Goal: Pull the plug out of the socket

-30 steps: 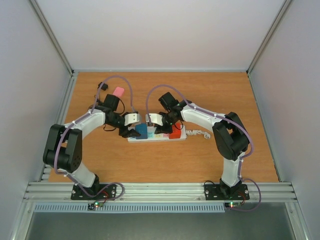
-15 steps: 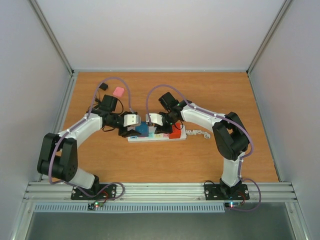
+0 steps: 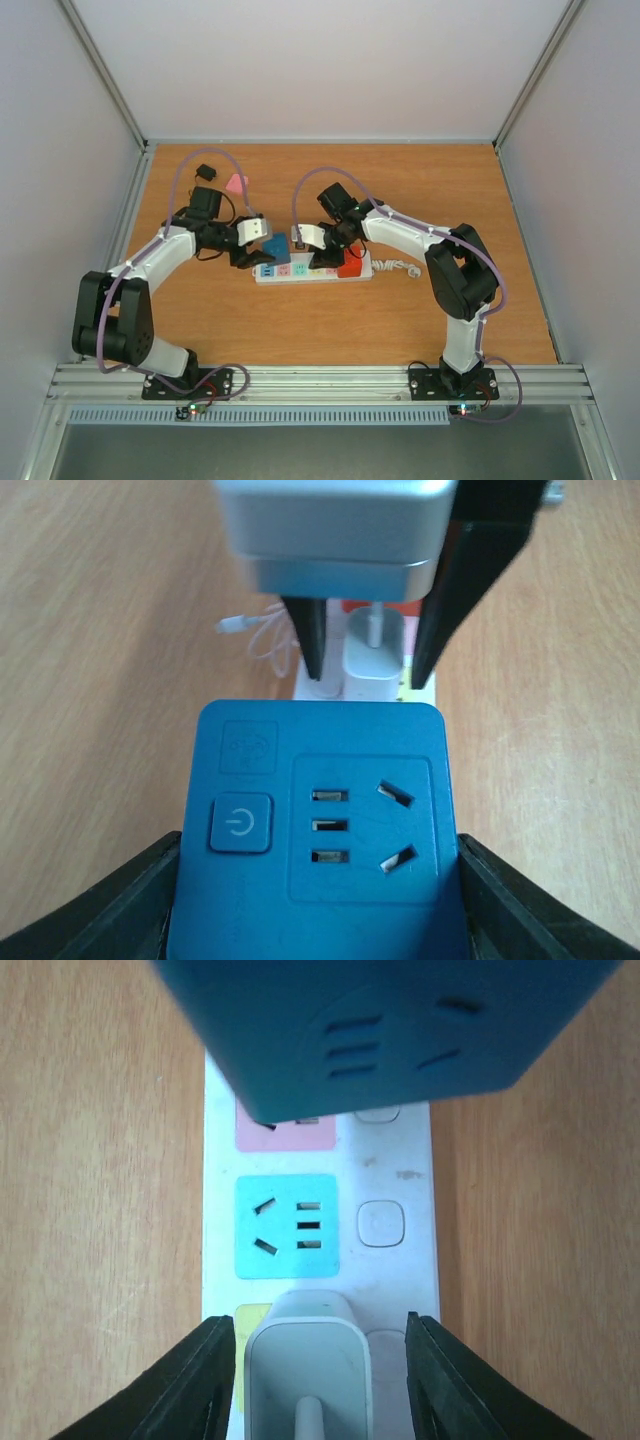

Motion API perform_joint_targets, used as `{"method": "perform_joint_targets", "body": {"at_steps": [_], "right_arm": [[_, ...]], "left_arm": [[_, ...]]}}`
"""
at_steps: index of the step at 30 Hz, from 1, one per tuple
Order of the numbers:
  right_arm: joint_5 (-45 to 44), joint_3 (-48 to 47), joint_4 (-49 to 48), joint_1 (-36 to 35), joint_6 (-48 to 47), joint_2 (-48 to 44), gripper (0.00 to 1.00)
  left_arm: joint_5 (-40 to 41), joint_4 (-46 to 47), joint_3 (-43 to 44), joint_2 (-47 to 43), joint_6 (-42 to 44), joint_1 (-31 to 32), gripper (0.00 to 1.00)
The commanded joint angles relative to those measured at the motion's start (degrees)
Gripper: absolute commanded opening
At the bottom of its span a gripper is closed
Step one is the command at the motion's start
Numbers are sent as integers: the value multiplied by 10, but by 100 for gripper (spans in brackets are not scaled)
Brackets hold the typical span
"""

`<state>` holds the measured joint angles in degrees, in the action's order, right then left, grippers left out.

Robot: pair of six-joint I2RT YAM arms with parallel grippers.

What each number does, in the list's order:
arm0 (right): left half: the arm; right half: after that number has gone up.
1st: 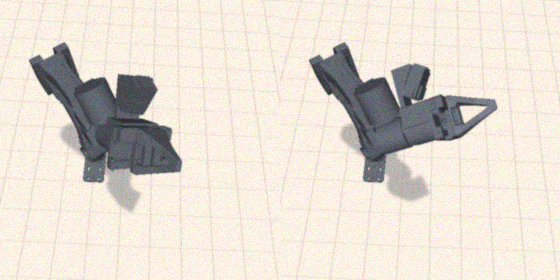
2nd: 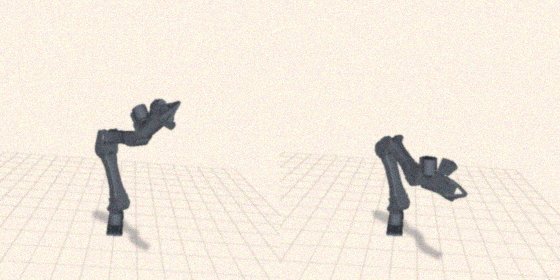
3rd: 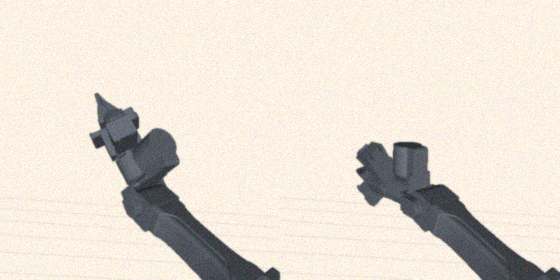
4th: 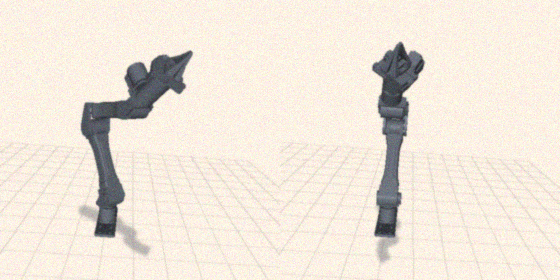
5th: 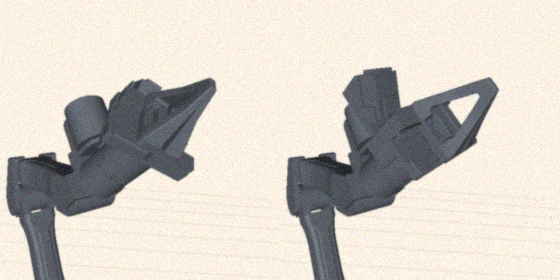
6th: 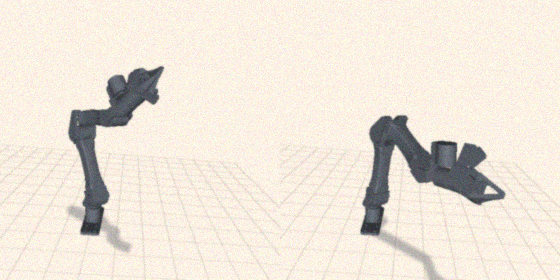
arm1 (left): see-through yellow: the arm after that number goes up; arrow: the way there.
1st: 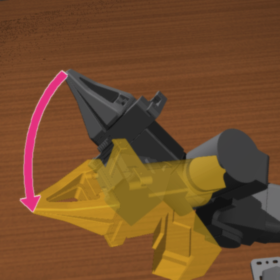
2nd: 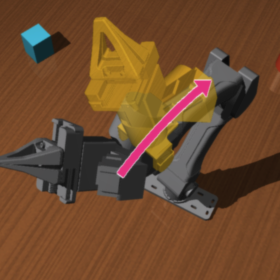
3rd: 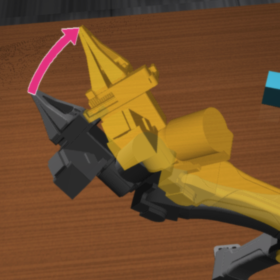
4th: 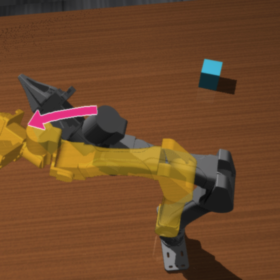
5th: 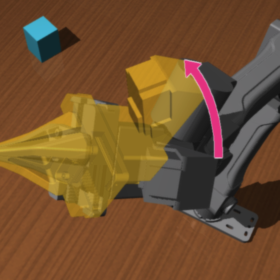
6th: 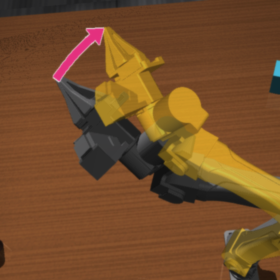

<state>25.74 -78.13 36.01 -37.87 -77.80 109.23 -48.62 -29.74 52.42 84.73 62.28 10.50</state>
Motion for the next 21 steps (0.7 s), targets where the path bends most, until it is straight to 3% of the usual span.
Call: {"method": "perform_joint_targets", "body": {"at_steps": [1,8,18,21], "right_arm": [[20,-29,10,2,18,-10,53],[50,-41,21,2,26,-32,76],[71,-85,26,3,70,-38,84],[73,-90,25,4,84,-48,93]], "left_arm": [[-21,49,-3,-34,-59,-24,27],[-12,74,10,-41,-117,-52,27],[62,70,110,0,-160,-98,28],[105,82,133,10,-176,-98,28]]}}
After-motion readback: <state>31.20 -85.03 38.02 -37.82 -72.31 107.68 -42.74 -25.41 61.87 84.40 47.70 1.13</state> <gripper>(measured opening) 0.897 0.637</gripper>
